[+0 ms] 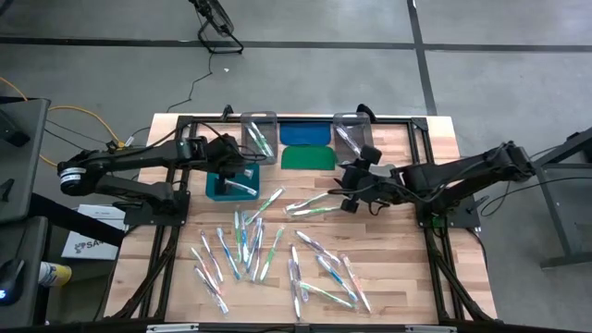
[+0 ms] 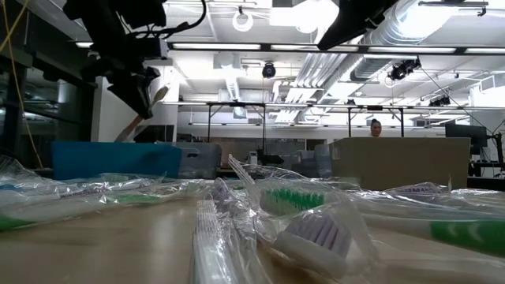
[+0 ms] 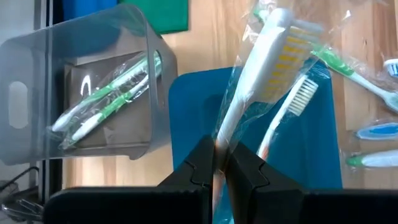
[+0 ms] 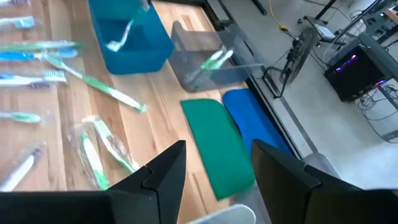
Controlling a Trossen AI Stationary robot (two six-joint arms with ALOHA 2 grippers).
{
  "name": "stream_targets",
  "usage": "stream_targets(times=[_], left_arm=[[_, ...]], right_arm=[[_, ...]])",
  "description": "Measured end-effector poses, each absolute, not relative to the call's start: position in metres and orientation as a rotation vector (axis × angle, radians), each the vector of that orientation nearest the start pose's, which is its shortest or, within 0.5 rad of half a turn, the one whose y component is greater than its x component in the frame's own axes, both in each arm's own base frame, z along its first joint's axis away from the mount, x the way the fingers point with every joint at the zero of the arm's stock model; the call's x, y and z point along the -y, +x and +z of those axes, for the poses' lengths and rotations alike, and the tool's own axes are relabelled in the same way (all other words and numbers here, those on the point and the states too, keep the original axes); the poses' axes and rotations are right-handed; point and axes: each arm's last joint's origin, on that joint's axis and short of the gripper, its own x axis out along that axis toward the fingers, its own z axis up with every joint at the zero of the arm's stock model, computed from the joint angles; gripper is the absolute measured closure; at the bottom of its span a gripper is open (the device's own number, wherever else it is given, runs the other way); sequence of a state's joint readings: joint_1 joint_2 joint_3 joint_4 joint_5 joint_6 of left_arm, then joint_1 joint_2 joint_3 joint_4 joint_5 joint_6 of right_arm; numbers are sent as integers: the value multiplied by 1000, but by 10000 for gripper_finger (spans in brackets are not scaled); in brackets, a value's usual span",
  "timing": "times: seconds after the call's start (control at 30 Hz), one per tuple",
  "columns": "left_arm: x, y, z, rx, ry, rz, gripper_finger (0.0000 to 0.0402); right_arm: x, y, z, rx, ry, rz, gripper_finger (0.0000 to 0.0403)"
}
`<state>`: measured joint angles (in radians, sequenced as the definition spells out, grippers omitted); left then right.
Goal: Pick & Place Toothbrushes
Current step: Put the orange toothbrush into the blue bin
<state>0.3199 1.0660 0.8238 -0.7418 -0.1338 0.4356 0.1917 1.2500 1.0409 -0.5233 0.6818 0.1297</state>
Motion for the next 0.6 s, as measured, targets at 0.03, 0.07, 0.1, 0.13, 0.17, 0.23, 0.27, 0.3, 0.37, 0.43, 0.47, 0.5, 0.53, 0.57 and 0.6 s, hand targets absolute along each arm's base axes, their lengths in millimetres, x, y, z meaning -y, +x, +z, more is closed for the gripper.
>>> stream_targets(times=[0.03, 0.07, 0.1, 0.13, 0.17, 0.23, 0.27, 0.3, 0.37, 0.43, 0.47, 0.5, 0.53, 0.57, 0.6], left_arm=[[-66, 187, 254, -1059, 309, 194, 388], [-66, 187, 254, -1061, 317, 197, 388], [-66, 187, 254, -1063, 320, 200, 388], [-66, 187, 254, -1064, 321, 203, 388], [-67, 187, 254, -1065, 323, 206, 388], [-67, 187, 254, -1067, 327, 214, 388], [-67, 187, 254, -1068, 327, 215, 388], [-67, 186, 254, -1068, 327, 215, 388], [-67, 186, 254, -1074, 327, 214, 388], [-66, 185, 253, -1085, 325, 211, 388], [-66, 184, 252, -1094, 324, 208, 388], [-66, 184, 252, -1100, 325, 204, 388], [-66, 184, 252, -1104, 331, 200, 388], [-66, 184, 252, -1105, 337, 196, 388], [-66, 184, 252, -1108, 345, 191, 388]], right_arm=[[-29, 254, 302, -641, -193, -514, 229], [-27, 254, 302, -646, -200, -519, 229], [-24, 251, 303, -655, -209, -525, 229], [-20, 249, 305, -664, -217, -533, 229], [-16, 248, 305, -669, -226, -541, 229], [-7, 246, 309, -661, -233, -566, 229], [-2, 244, 311, -661, -235, -580, 229], [3, 243, 312, -662, -235, -589, 229], [13, 243, 316, -653, -231, -594, 229], [23, 241, 318, -650, -234, -581, 229], [29, 242, 320, -644, -236, -568, 229], [34, 243, 321, -634, -237, -545, 229], [39, 243, 322, -630, -240, -523, 229], [45, 243, 322, -629, -242, -496, 229], [51, 242, 323, -625, -242, -465, 229]])
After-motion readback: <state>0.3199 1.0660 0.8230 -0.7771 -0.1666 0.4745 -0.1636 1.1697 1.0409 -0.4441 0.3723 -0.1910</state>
